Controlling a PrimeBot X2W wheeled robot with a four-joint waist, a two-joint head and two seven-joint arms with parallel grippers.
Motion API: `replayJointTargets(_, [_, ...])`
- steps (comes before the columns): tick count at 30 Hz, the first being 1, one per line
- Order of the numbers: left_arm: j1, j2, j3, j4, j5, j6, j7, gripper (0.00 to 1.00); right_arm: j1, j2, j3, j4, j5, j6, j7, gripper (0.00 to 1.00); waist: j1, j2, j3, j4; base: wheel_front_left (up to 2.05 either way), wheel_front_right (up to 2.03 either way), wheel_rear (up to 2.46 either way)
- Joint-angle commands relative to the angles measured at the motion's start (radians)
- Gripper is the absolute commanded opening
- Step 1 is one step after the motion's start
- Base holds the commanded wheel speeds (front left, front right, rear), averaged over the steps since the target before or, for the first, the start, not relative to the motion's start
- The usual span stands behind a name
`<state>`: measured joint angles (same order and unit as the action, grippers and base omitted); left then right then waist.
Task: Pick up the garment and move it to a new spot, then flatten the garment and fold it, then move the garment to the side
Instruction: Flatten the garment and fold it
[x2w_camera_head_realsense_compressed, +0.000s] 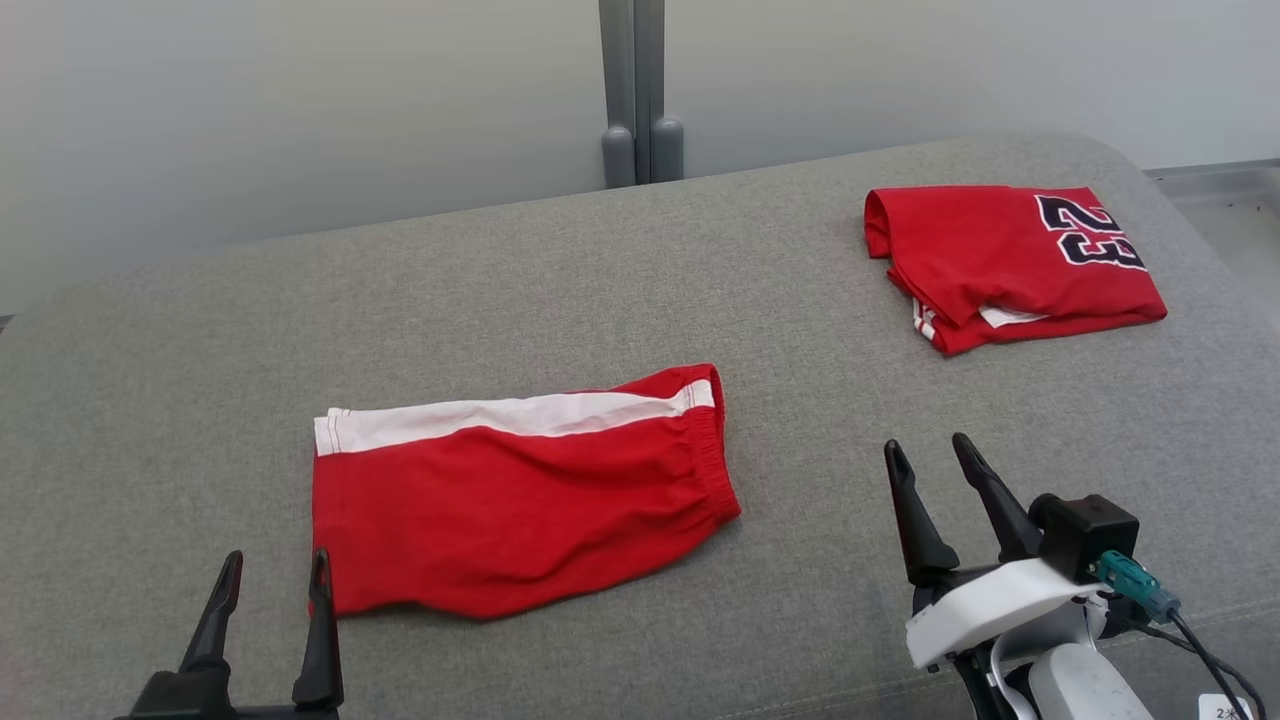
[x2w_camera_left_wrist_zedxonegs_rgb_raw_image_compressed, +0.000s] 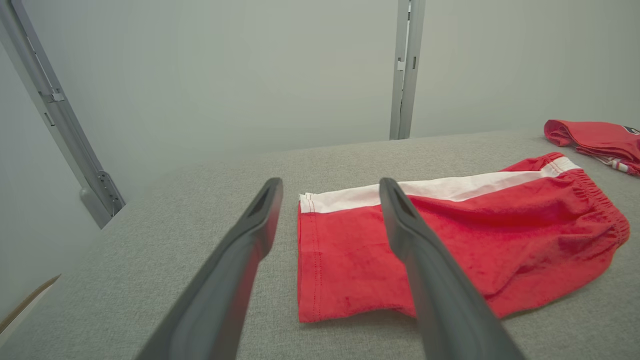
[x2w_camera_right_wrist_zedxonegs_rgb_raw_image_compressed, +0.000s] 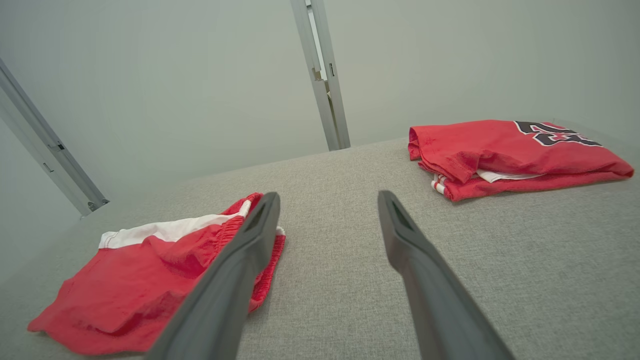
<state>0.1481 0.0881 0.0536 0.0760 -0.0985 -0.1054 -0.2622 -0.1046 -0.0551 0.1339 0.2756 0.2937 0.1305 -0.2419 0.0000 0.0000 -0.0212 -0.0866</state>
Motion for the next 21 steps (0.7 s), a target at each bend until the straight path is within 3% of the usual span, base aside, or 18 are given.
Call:
replayJointTargets(1, [-0.007,0.003,0.001,0.003,0.009,-0.001,-0.002,1.0,-0.001,-0.001,-0.004,0.002,-0.009,0.0,0.0,1.0,0.0,0.0,0.001,0.0,0.0,0.0,0.0])
replayJointTargets(21, [-0.009,-0.007,0.016,0.0,0.02,-0.004,-0.002,1.0,0.001,0.001,-0.007,0.007,-0.013,0.0,0.003,1.0,0.0,0.0,0.0,0.004,0.0,0.0,0.0])
